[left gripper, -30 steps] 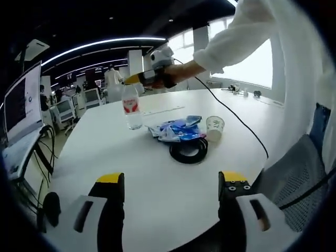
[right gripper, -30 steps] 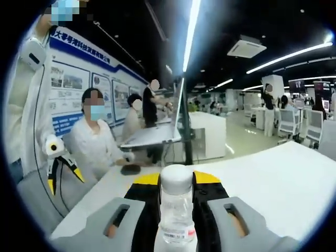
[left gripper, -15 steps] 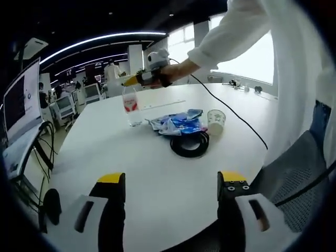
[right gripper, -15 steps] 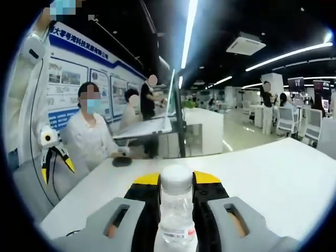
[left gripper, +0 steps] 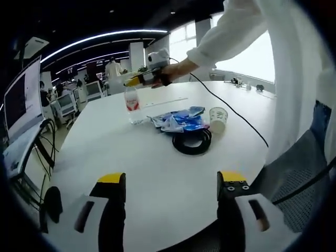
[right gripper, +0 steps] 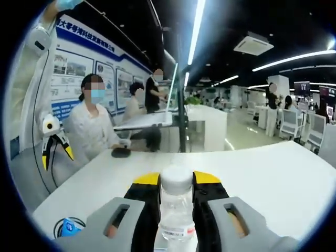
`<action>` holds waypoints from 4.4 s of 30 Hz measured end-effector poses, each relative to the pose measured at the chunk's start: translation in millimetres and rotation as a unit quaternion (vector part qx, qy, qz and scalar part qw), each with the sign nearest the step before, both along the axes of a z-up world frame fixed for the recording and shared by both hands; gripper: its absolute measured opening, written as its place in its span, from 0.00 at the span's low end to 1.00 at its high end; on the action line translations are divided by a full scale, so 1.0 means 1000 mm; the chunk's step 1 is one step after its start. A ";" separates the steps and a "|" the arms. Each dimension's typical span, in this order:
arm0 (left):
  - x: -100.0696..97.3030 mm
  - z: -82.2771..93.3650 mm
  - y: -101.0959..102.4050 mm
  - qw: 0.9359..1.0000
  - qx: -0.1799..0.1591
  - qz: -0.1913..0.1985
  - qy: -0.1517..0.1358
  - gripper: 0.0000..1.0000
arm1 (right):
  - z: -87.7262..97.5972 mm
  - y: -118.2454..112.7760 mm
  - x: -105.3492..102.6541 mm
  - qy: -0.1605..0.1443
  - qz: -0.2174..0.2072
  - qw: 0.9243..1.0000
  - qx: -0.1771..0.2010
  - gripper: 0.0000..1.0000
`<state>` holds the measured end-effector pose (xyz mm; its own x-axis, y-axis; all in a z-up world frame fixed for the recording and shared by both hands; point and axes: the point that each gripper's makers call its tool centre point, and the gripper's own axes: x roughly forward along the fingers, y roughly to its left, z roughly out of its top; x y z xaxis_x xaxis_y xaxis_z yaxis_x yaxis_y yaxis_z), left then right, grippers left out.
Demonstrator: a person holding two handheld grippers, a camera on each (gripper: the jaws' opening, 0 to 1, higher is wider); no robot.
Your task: Arrange the tabletop items into an orderly group along one side of the table until the central work area is clear of visible clutter.
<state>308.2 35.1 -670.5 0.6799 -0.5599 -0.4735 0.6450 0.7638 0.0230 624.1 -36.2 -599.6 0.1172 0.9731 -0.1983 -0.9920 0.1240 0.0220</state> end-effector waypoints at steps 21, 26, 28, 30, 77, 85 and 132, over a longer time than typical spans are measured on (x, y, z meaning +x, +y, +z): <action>0.008 0.005 0.006 1.000 -0.008 0.023 -0.003 0.74 | -0.010 -0.027 0.011 0.088 -0.101 0.990 -0.035 0.72; 0.006 0.005 0.004 1.000 -0.009 0.017 -0.003 0.74 | -0.010 -0.040 -0.003 0.109 -0.120 0.986 -0.038 0.75; 0.007 0.006 0.004 1.000 -0.009 0.018 -0.005 0.74 | -0.008 -0.046 -0.010 0.111 -0.127 0.985 -0.032 0.76; 0.007 0.006 0.004 1.000 -0.010 0.018 -0.005 0.74 | -0.007 -0.051 -0.018 0.114 -0.134 0.984 -0.032 0.76; -0.002 0.000 0.004 1.000 0.020 -0.008 -0.002 0.72 | -0.014 -0.152 -0.147 0.181 -0.279 0.942 -0.056 0.67; -0.003 -0.001 0.003 1.000 0.023 -0.012 0.000 0.72 | -0.020 -0.183 -0.165 0.192 -0.317 0.928 -0.046 0.67; -0.008 -0.004 -0.001 0.998 0.049 -0.031 0.004 0.67 | -0.110 -0.224 -0.249 0.341 -0.354 0.868 -0.075 0.34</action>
